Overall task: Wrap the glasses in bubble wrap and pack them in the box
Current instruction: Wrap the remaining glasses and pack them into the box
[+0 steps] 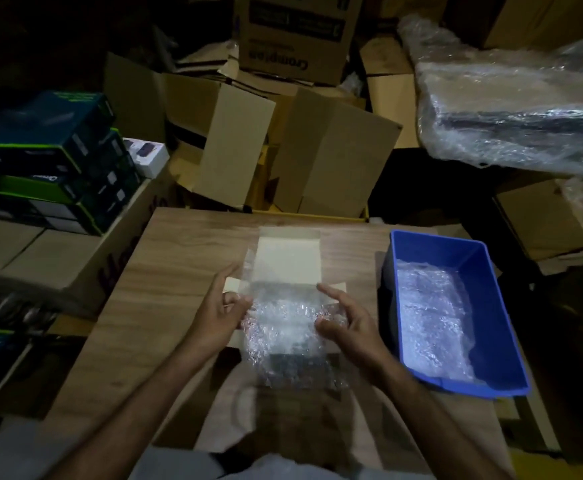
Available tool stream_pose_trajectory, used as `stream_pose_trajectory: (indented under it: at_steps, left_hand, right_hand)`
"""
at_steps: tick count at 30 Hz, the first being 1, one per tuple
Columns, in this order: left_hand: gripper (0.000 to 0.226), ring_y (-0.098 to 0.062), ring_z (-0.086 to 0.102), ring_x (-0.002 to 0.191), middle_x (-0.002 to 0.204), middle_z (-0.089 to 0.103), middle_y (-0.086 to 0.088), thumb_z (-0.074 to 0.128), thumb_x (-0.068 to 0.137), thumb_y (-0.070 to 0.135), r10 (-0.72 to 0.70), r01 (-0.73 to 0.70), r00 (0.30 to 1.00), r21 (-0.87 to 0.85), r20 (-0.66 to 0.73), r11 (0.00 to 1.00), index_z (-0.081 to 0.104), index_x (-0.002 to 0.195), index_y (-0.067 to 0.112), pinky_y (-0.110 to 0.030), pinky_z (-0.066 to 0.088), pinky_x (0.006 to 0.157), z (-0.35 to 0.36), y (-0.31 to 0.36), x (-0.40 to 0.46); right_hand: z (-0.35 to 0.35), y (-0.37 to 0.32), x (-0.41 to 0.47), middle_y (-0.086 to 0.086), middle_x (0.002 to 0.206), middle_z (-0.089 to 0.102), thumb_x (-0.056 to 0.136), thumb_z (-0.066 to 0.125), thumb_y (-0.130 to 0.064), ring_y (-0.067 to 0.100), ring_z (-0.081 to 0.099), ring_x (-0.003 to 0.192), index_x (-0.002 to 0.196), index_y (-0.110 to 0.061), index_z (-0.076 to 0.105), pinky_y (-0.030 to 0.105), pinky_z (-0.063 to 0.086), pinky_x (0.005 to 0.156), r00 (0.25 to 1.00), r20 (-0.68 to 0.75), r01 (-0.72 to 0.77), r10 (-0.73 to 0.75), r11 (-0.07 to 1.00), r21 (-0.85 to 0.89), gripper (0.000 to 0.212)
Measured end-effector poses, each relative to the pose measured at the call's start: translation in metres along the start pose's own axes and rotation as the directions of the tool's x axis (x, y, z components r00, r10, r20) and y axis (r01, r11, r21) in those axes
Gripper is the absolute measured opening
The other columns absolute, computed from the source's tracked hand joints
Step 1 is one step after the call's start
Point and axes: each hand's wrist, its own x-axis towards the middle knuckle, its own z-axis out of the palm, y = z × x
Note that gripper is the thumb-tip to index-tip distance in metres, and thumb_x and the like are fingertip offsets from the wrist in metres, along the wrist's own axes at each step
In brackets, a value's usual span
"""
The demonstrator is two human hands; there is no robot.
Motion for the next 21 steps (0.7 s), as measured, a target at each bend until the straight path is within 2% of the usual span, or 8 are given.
stream_pose_trajectory:
  at_steps: [2, 6, 9, 13, 15, 17, 19, 21]
  left_hand:
    - [0.049, -0.006, 0.064, 0.078, 0.085, 0.067, 0.001, 0.060, 0.099, 0.004, 0.008, -0.008, 0.998, 0.002, 0.069, 1.000, 0.052, 0.138, 0.032, -0.018, 0.052, 0.060, -0.009, 0.001, 0.000]
    - [0.043, -0.014, 0.068, 0.108, 0.115, 0.073, 0.004, 0.077, 0.085, 0.007, -0.084, 0.090, 0.966, -0.013, 0.246, 0.996, 0.069, 0.126, 0.021, -0.025, 0.058, 0.087, -0.017, 0.011, -0.004]
    - [0.056, -0.004, 0.067, 0.106, 0.118, 0.070, 0.009, 0.091, 0.071, 0.014, -0.100, 0.020, 0.969, 0.328, 0.228, 0.944, 0.072, 0.123, 0.021, -0.022, 0.057, 0.091, -0.020, 0.013, -0.002]
    - [0.005, -0.002, 0.062, 0.091, 0.096, 0.069, 0.011, 0.081, 0.082, 0.036, 0.103, -0.226, 0.968, 0.615, 0.230, 0.755, 0.076, 0.084, 0.035, -0.030, 0.049, 0.078, -0.025, 0.006, 0.005]
    - [0.010, -0.002, 0.047, 0.114, 0.116, 0.059, 0.015, 0.073, 0.089, 0.042, 0.144, -0.292, 0.950, 0.631, 0.276, 0.718, 0.073, 0.088, 0.032, -0.030, 0.037, 0.094, -0.033, 0.006, 0.007]
    - [0.021, -0.013, 0.056, 0.116, 0.121, 0.063, 0.009, 0.068, 0.093, 0.042, 0.100, -0.238, 0.937, 0.404, 0.334, 0.883, 0.071, 0.098, 0.022, -0.041, 0.048, 0.096, -0.038, 0.013, 0.006]
    - [0.033, -0.022, 0.066, 0.087, 0.097, 0.070, -0.001, 0.066, 0.096, 0.040, 0.068, -0.146, 0.926, 0.184, 0.372, 0.972, 0.064, 0.101, 0.007, -0.043, 0.057, 0.074, -0.037, 0.016, 0.007]
    - [0.027, -0.015, 0.057, 0.067, 0.081, 0.063, 0.000, 0.064, 0.096, 0.029, 0.041, -0.092, 0.933, 0.128, 0.357, 0.987, 0.058, 0.105, 0.004, -0.029, 0.050, 0.055, -0.033, 0.015, 0.008]
  right_hand:
    - [0.002, -0.002, 0.003, 0.001, 0.138, 0.061, 0.085, 0.073, 0.006, 0.010, 0.065, 0.117, 0.130, -0.029, 0.067, 0.026, 0.057, 0.091, 1.000, -0.001, -0.019, 0.019, 0.999, -0.027, 0.057]
    - [0.007, -0.001, 0.011, -0.004, 0.123, 0.070, 0.076, 0.086, 0.001, -0.002, 0.069, 0.104, 0.120, -0.018, 0.073, 0.017, 0.057, 0.079, 0.999, -0.009, -0.046, 0.046, 0.999, -0.027, 0.050]
    - [0.007, -0.003, 0.014, -0.005, 0.121, 0.071, 0.078, 0.087, -0.016, -0.005, 0.069, 0.097, 0.123, -0.019, 0.072, 0.011, 0.054, 0.077, 1.000, 0.003, -0.026, 0.028, 0.956, -0.291, 0.048]
    - [0.007, -0.013, 0.016, -0.010, 0.089, 0.075, 0.081, 0.083, -0.027, -0.002, 0.067, 0.064, 0.100, -0.022, 0.079, 0.019, 0.056, 0.061, 0.998, 0.057, 0.033, 0.001, 0.806, -0.590, 0.020]
    - [0.005, -0.021, 0.017, -0.009, 0.064, 0.069, 0.086, 0.078, -0.029, 0.005, 0.063, 0.055, 0.070, -0.020, 0.074, 0.031, 0.055, 0.057, 0.984, 0.139, 0.172, -0.113, 0.813, -0.556, 0.019]
    - [0.002, -0.030, 0.017, -0.011, 0.063, 0.065, 0.091, 0.074, -0.023, 0.003, 0.061, 0.058, 0.070, -0.018, 0.069, 0.023, 0.047, 0.054, 0.978, 0.155, 0.194, -0.141, 0.890, -0.412, 0.022]
    - [0.002, -0.035, 0.015, -0.010, 0.078, 0.072, 0.097, 0.068, -0.016, 0.000, 0.068, 0.070, 0.094, -0.011, 0.069, 0.015, 0.048, 0.057, 0.989, 0.133, 0.087, -0.064, 0.981, -0.174, 0.006]
    - [0.008, -0.028, 0.014, -0.004, 0.087, 0.072, 0.098, 0.064, -0.011, 0.006, 0.070, 0.076, 0.106, -0.003, 0.063, 0.019, 0.054, 0.061, 0.995, 0.097, 0.033, -0.030, 0.999, -0.021, 0.011]
